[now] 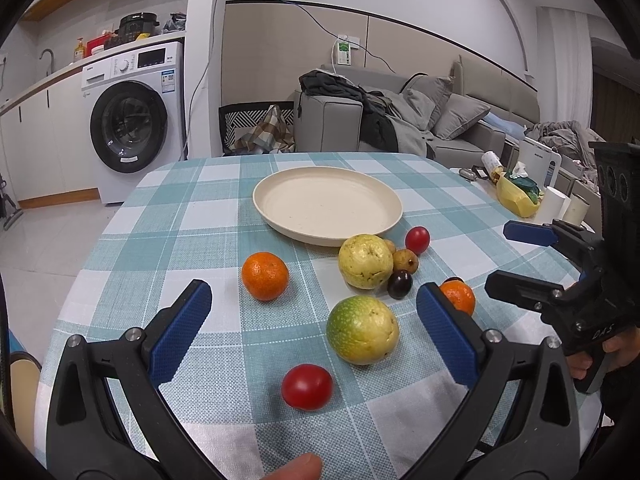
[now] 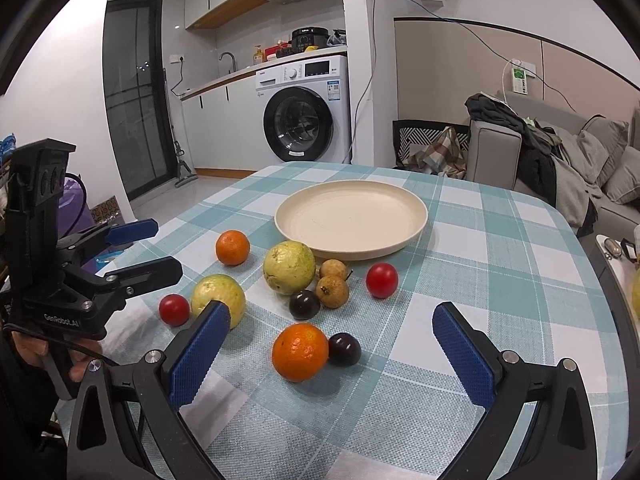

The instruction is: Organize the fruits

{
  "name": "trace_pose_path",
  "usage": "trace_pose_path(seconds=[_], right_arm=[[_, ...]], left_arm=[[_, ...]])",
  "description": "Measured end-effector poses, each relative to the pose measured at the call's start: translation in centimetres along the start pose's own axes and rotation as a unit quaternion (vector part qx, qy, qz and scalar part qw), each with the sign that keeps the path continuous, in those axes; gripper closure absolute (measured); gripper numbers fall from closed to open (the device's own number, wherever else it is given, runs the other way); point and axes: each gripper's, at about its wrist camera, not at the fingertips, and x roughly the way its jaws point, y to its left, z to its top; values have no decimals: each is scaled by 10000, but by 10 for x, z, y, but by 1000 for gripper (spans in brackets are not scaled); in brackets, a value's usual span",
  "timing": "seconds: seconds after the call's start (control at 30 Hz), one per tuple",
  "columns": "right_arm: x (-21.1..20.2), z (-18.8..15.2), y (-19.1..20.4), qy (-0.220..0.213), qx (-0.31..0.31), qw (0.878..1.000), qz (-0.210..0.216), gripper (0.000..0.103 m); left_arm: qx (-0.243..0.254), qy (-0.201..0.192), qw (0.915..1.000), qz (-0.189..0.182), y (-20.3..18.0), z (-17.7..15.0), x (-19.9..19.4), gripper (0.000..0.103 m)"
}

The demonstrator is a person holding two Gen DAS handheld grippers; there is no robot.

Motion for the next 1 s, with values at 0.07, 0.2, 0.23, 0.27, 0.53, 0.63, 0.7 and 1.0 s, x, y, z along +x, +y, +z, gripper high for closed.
trace_pose_path(seconds=[0.07,0.2,0.23,0.27,0.53,0.63,0.7,1.0], right_arm=[[3,0,0,62,-6,10000,-52,0],[11,0,2,253,-34,9995,-196,0],[13,0,3,302,-47,9993,-219,0],[15,0,4,359,-75,9990,-237,0],[25,-5,4,731,-96,9972,-144,0],[27,-7,4,827,-110,9965,-41,2],[27,-8,6,872,-134,9961,97,8],[27,-11,15,973,-251,9943,355,33]], left_arm=[[-35,2,10000,39,-1,-1,-2,1],[-150,15,9999,78,4,1,-4,1],[-174,50,9998,45,5,2,-3,1],[-198,116,9997,13,6,1,-2,1],[-243,339,9988,-249,11,2,-2,1],[-150,602,9978,-236,12,-1,3,1],[-84,741,9968,-305,12,-3,5,1],[3,1228,9912,-499,19,-13,10,1]])
